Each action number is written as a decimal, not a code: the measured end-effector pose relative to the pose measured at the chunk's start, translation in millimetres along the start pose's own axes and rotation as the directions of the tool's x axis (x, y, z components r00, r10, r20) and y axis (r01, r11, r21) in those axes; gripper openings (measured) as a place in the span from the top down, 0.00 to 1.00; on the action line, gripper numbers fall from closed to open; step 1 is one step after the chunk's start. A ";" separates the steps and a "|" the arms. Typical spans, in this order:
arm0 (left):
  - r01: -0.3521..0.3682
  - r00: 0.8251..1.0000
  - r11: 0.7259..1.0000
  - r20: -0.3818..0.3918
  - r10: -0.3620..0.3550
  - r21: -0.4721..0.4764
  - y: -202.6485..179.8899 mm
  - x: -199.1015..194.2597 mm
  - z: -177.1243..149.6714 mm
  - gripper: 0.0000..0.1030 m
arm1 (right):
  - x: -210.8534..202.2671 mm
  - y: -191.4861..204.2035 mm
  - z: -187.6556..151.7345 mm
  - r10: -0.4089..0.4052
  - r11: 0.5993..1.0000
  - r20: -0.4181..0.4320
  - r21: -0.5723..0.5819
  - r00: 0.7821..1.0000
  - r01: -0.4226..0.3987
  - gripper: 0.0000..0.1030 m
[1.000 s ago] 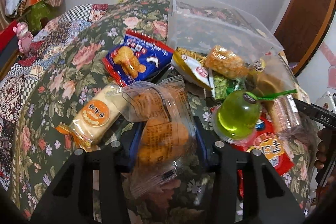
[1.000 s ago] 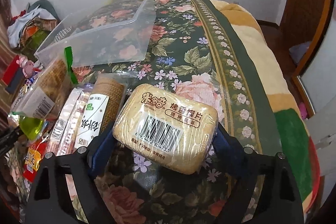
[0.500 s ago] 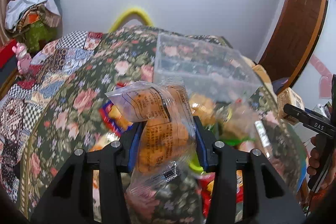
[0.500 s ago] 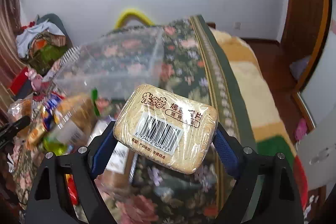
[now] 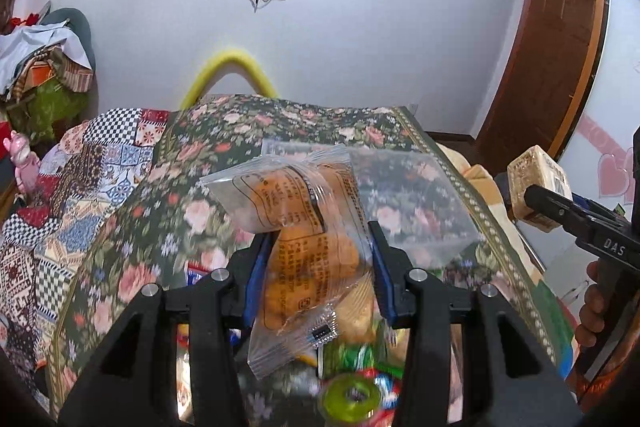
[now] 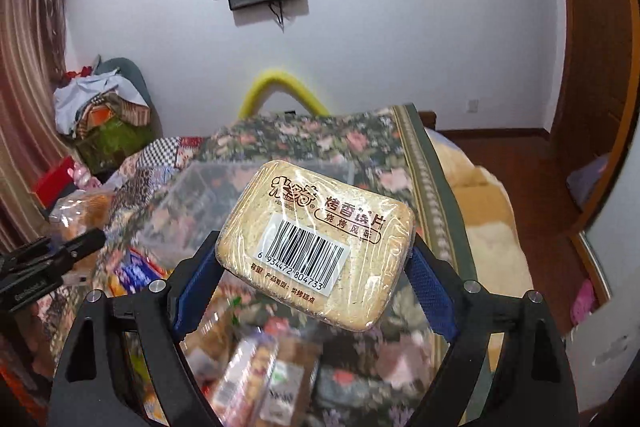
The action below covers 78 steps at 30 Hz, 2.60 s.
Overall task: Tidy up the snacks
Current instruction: 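Carry both snacks into the clear box and open both tools, then grasp the green-capped bottle with the left tool while the right tool grasps the cracker tube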
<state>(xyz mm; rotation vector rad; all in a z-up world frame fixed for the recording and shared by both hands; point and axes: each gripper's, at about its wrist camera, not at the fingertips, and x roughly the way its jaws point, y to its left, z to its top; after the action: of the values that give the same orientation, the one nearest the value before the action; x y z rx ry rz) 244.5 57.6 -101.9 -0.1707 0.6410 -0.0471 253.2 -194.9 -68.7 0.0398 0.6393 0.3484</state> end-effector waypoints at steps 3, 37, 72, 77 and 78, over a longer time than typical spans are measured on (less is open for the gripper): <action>-0.003 1.000 1.000 -0.004 0.003 -0.003 1.7 12.6 12.7 0.56 | 5.8 2.3 6.7 0.017 1.000 0.010 0.002 1.000 -0.017 0.17; -0.011 0.978 0.999 -0.209 0.021 0.049 0.4 144.5 18.5 0.55 | 117.9 25.9 -6.4 -0.004 0.994 -0.226 -0.106 0.974 -0.021 0.16; -0.113 0.982 0.992 -0.148 0.121 0.062 55.7 -16.7 -23.0 0.26 | -0.5 20.0 -38.6 -0.041 0.992 -0.139 -0.126 0.989 0.024 0.11; -0.127 0.971 0.992 -0.201 0.130 0.027 74.3 -26.1 -52.2 0.26 | -2.4 15.8 -65.8 -0.053 0.992 -0.195 -0.121 0.979 0.029 0.11; -0.122 0.969 0.992 -0.213 0.122 0.017 76.1 -26.4 -58.7 0.26 | -3.8 14.7 -69.0 -0.052 0.993 -0.204 -0.117 0.978 0.028 0.11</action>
<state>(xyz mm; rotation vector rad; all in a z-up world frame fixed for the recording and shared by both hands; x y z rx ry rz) 187.5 126.6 -145.8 -0.1228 0.8655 0.0527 205.0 -187.3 -119.9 -0.1197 0.8240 0.3521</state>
